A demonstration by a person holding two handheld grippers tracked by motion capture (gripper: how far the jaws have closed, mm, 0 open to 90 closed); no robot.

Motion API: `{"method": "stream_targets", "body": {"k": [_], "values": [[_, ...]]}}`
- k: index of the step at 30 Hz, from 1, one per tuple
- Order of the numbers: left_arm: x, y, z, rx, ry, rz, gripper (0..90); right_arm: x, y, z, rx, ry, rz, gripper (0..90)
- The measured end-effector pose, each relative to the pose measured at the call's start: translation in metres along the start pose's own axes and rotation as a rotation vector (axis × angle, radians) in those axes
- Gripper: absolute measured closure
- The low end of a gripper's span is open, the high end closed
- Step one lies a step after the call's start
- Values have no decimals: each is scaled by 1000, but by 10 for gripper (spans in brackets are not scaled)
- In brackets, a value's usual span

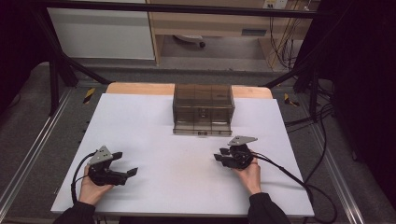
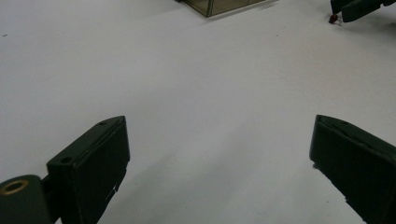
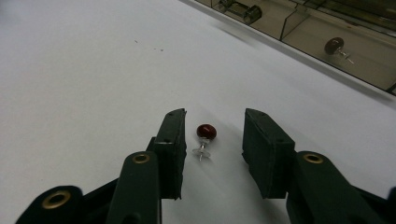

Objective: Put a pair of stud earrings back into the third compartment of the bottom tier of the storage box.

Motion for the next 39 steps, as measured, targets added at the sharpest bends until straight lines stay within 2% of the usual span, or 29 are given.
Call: {"method": "stream_targets", "body": {"k": [6,18,39], "values": [[0,0,0,-1,1,0,46,-3,0,1,23,4,-5,696],[0,0,0,0,0,0,46,-3,0,1,23,10,-20,804],[1,0,0,2,-2,-1,46,-1,-1,0,31,8,-13,824]]}}
Point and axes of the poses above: each handheld gripper's, and its own axes: x roughly backward along the jaws, z roughly out of its underside, y roughly to its left, the point moved 1 cm from there along -x, roughly forward along the jaws, and after that the axes turned 15 degrees about x, right-handed, at the moved point
